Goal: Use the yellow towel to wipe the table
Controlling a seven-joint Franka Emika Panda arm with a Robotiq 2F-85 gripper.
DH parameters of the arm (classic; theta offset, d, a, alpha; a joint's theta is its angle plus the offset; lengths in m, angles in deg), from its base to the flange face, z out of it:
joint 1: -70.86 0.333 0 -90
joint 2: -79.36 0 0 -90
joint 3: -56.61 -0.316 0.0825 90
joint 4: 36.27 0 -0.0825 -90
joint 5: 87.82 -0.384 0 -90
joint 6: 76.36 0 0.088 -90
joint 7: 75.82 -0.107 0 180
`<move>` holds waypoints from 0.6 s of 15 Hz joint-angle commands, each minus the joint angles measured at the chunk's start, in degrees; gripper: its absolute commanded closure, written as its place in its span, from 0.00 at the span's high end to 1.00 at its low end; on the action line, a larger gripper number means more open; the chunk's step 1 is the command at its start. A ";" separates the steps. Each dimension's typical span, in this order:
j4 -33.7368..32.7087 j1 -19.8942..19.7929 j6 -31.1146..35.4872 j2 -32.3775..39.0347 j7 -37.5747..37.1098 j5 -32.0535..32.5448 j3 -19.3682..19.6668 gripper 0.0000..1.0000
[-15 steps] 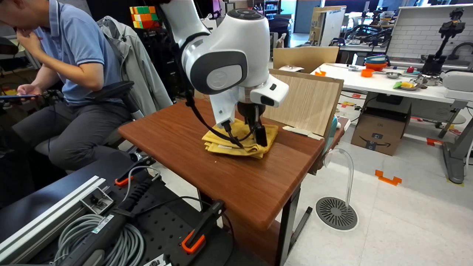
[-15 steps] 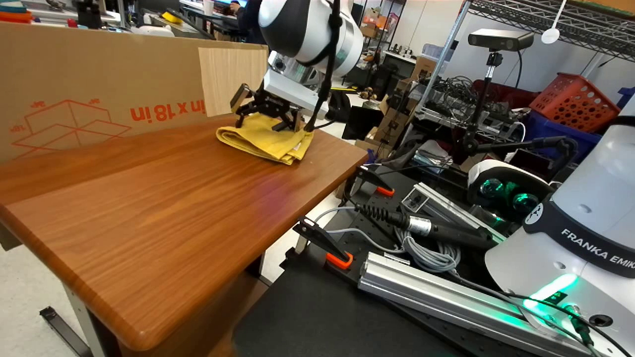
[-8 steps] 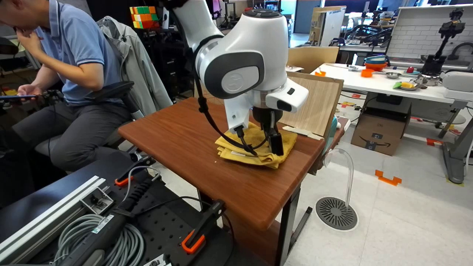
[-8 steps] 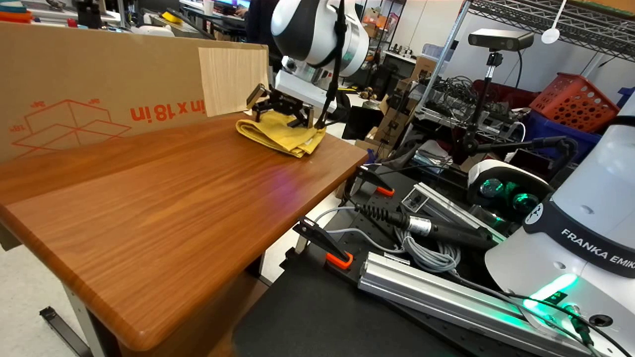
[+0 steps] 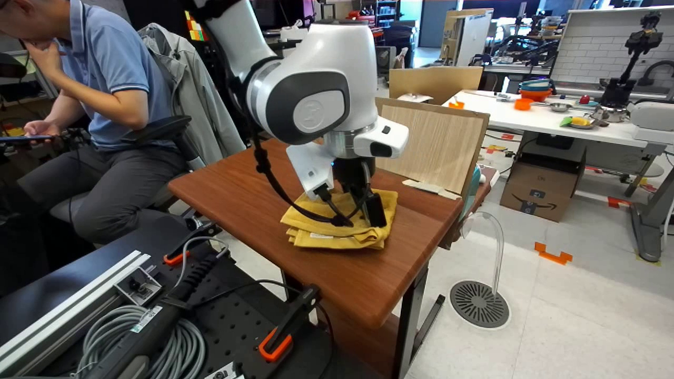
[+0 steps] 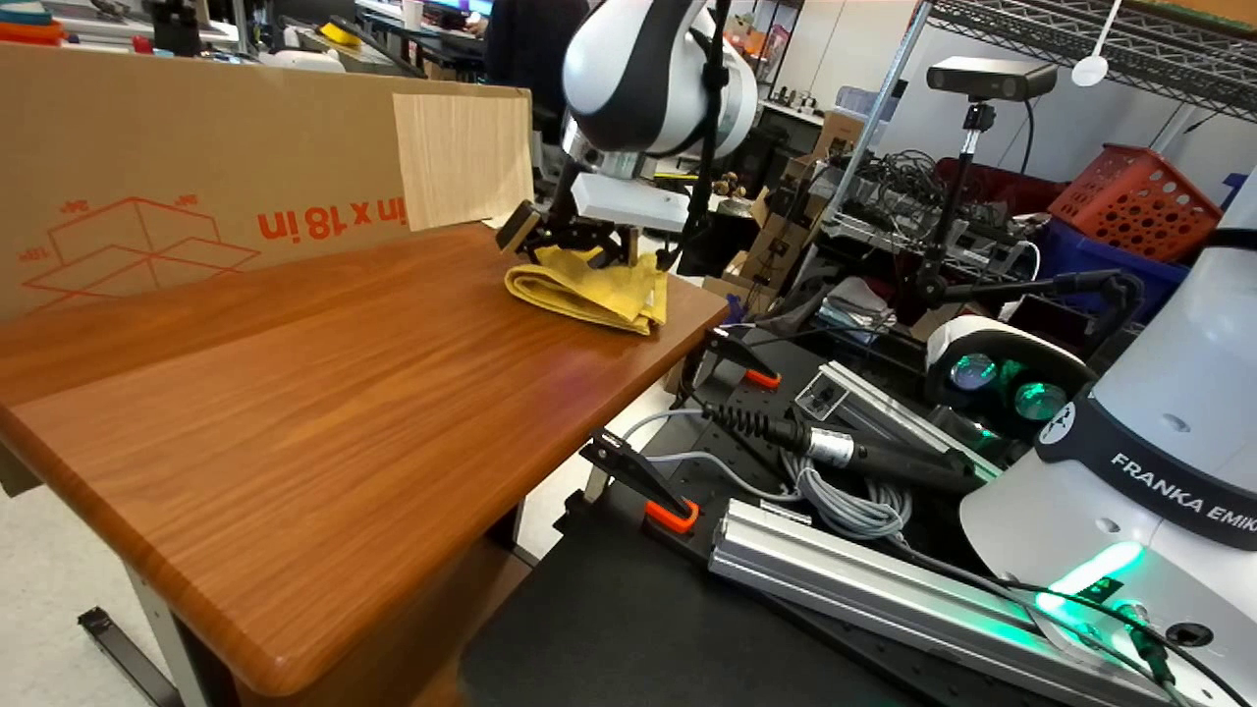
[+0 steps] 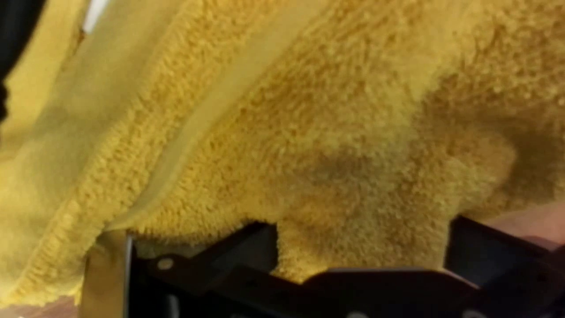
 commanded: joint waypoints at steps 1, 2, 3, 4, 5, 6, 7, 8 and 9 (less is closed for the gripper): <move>4.51 8.59 0.86 0.68 -2.00 5.52 3.42 1.00; 5.19 10.01 1.05 0.29 -2.12 6.30 3.36 1.00; 5.24 11.61 1.55 0.59 -2.43 6.82 3.05 1.00; 5.80 13.58 1.90 0.42 -3.10 7.50 3.21 1.00; 5.84 16.07 2.12 0.60 -4.31 8.05 3.25 1.00; 6.40 18.17 3.11 0.14 -5.38 8.29 3.05 1.00; 6.04 20.51 4.12 0.19 -6.83 8.25 2.63 1.00; 5.93 23.53 4.80 0.25 -8.74 8.30 3.15 1.00; 4.87 26.84 5.59 0.99 -11.10 8.21 3.87 1.00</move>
